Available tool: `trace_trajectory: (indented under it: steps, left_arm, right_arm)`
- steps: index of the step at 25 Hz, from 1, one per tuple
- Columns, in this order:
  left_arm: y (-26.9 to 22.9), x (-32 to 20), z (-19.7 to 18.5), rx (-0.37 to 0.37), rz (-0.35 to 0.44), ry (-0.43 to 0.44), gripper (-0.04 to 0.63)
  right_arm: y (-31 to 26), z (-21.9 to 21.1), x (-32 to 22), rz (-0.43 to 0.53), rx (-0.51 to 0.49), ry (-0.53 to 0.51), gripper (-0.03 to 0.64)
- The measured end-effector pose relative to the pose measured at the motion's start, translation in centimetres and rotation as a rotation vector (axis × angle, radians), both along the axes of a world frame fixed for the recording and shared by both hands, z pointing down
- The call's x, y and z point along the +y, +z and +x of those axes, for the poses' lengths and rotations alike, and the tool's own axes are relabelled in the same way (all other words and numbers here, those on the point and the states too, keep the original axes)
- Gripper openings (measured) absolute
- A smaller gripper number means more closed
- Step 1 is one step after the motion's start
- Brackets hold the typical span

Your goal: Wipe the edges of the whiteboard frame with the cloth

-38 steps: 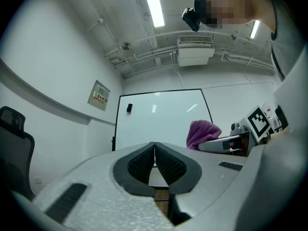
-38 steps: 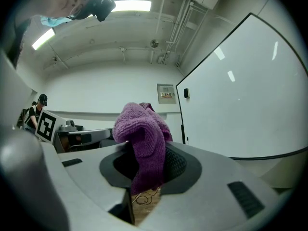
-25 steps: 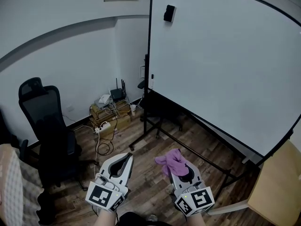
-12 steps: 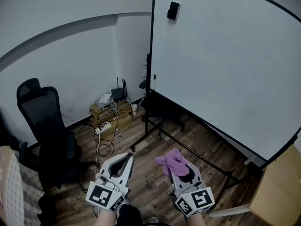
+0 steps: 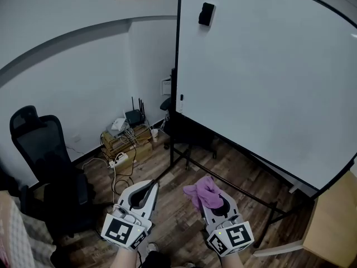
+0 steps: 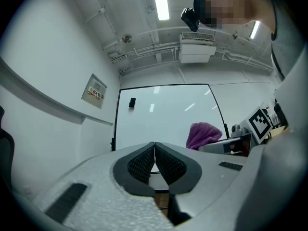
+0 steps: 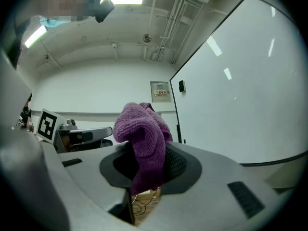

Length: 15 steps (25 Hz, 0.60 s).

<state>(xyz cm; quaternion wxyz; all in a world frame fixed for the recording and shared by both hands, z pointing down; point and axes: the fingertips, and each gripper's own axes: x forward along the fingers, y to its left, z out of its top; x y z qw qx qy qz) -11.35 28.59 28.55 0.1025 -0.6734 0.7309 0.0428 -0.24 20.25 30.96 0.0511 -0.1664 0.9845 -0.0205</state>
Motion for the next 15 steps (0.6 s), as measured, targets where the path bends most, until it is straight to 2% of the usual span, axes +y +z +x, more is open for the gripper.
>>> trace_trajectory:
  steps: [15]
  left_arm:
    - [0.5,-1.9,-9.6,0.003,-0.008,0.117,0.017]
  right_arm:
    - [0.6,-8.7,-0.5,-0.012,0.004,0.118,0.097]
